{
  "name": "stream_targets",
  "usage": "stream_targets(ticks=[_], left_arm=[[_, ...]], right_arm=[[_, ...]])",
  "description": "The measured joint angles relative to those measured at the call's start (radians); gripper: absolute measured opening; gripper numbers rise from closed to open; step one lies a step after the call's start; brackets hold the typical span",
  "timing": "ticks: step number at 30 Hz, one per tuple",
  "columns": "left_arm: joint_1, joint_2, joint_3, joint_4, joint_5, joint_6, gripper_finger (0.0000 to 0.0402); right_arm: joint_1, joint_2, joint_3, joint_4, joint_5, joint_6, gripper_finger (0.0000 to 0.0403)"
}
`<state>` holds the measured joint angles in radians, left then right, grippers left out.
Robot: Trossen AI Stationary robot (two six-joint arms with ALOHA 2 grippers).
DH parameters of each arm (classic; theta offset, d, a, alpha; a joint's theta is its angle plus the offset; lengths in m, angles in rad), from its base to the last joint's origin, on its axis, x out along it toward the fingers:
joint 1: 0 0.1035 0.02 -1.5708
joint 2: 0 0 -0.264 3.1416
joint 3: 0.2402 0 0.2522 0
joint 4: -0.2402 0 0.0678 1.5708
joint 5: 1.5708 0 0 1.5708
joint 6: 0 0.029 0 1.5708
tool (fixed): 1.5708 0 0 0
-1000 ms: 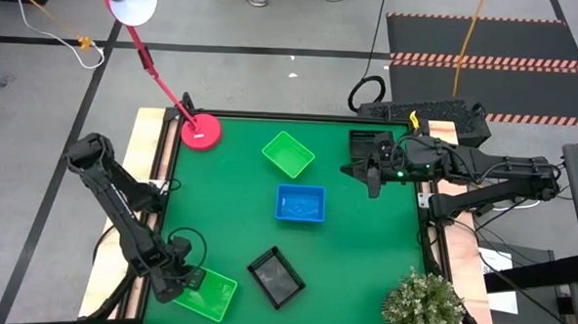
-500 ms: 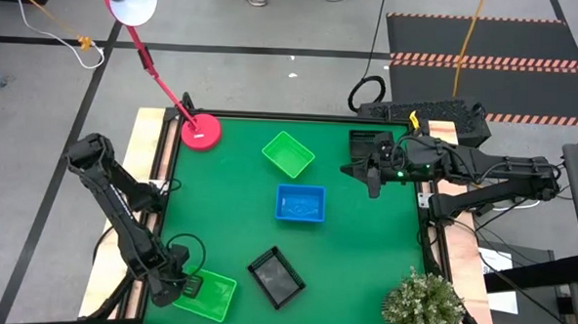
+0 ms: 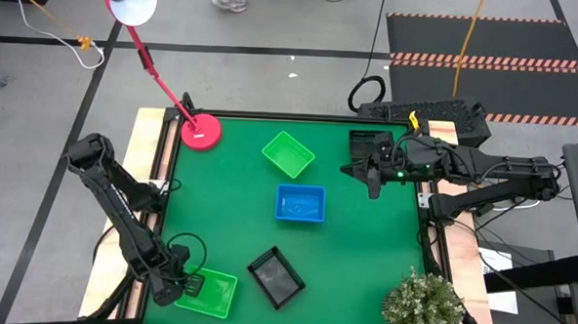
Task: Stack baskets by color
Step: Stack the middle green bin on the bottom green bin
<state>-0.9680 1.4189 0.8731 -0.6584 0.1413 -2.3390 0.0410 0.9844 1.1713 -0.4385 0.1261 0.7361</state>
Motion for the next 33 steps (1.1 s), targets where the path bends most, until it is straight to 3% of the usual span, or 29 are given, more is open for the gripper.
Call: stream_targets(ticks=[13,22,28,33], left_arm=[[0.036,0.000,0.002,-0.043,-0.038,0.014,0.0034],[0.029,0.000,0.002,-0.051,-0.033,0.048,0.0112],[0.019,-0.067,0.002,0.001,0.038,0.181,0.0157],[0.048,-0.213,0.002,0.035,0.025,0.361,0.0159]], right_arm=[[0.000,0.000,0.000,-0.001,0.000,-0.015,0.0000],[0.000,0.000,0.000,-0.015,0.001,0.011,0.0000],[0.000,0.000,0.000,-0.015,0.002,0.020,0.0000],[0.000,0.000,0.000,-0.015,0.003,0.030,0.0000]])
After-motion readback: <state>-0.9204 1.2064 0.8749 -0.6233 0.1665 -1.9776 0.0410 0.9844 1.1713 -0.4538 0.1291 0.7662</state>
